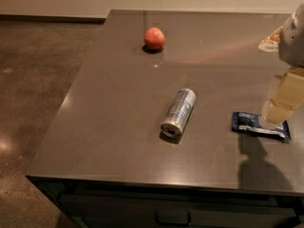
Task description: Move rxbar blueberry near apple
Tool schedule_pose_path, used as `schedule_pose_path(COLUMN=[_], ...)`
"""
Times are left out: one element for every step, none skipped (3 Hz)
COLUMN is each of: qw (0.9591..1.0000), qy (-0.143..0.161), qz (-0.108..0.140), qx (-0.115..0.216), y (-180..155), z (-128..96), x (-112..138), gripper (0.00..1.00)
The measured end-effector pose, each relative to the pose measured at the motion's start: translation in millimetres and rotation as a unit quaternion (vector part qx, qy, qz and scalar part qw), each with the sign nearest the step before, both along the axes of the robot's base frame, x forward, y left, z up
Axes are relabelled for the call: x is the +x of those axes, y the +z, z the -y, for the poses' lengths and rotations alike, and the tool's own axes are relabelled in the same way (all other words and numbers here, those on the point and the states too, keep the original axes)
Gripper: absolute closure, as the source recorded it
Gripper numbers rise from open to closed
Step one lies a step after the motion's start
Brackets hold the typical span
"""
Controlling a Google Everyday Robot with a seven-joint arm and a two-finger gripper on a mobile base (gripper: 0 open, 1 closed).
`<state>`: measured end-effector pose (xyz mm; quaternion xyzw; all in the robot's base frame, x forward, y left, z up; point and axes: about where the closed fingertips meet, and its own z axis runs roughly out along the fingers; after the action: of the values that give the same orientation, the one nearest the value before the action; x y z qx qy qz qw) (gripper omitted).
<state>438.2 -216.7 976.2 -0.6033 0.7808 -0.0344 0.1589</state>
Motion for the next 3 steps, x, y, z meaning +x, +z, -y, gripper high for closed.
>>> schedule_pose_path(qw=[1.0000,0.9999,0.9995], qy=[-0.001,-0.003,-0.005], qz=[0.001,-0.009,-0.029], qx=[0.000,-0.005,-0.009], y=[0.3,-18.5,-49.0], z=[0.2,13.2,30.9], x=[0.6,14.1,27.1], gripper=[0.00,0.00,0.00])
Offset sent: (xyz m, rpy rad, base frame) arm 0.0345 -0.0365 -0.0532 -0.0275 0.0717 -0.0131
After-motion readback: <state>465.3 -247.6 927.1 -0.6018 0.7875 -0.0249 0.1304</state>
